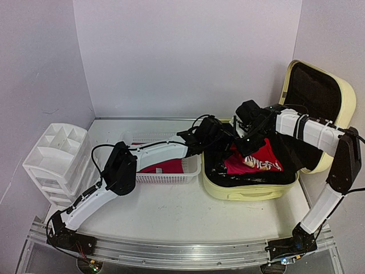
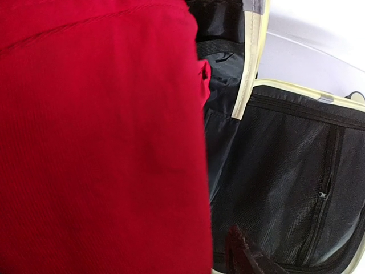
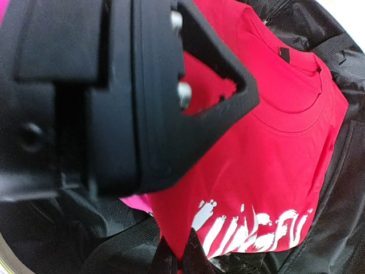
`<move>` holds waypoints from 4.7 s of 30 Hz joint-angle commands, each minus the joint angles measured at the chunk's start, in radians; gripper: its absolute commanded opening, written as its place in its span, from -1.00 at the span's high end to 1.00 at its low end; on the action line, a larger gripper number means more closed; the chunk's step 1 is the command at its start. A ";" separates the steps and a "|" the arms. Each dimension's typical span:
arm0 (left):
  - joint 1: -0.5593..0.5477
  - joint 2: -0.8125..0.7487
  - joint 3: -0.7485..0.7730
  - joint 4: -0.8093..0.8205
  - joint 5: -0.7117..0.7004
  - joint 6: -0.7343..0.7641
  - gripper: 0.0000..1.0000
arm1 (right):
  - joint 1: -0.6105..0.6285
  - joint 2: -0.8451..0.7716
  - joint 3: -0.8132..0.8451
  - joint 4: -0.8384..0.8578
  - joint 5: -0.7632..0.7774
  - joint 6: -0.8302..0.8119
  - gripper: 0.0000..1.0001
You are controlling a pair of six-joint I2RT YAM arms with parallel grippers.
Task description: Open, take out, and arrange the luggage
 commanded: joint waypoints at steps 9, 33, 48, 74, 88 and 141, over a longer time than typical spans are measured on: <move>-0.006 0.003 -0.051 -0.097 -0.014 0.035 -0.35 | -0.001 -0.091 0.029 0.026 0.011 0.002 1.00; 0.030 -0.150 -0.082 0.007 -0.039 0.478 1.00 | -0.002 -0.264 -0.027 -0.068 0.051 0.077 0.09; 0.021 -0.399 -0.311 -0.038 -0.060 0.707 1.00 | -0.002 -0.390 -0.029 -0.155 0.133 0.080 -0.10; 0.284 -0.929 -0.978 -0.150 0.137 1.017 1.00 | -0.002 -0.413 -0.008 -0.188 0.087 0.099 -0.33; 0.434 -1.045 -1.190 -0.127 0.208 1.090 1.00 | -0.002 -0.431 0.002 -0.191 0.147 0.095 -0.97; 0.448 -1.321 -1.207 -0.465 -0.118 1.332 -0.15 | -0.001 -0.231 -0.021 -0.237 0.060 0.123 -0.96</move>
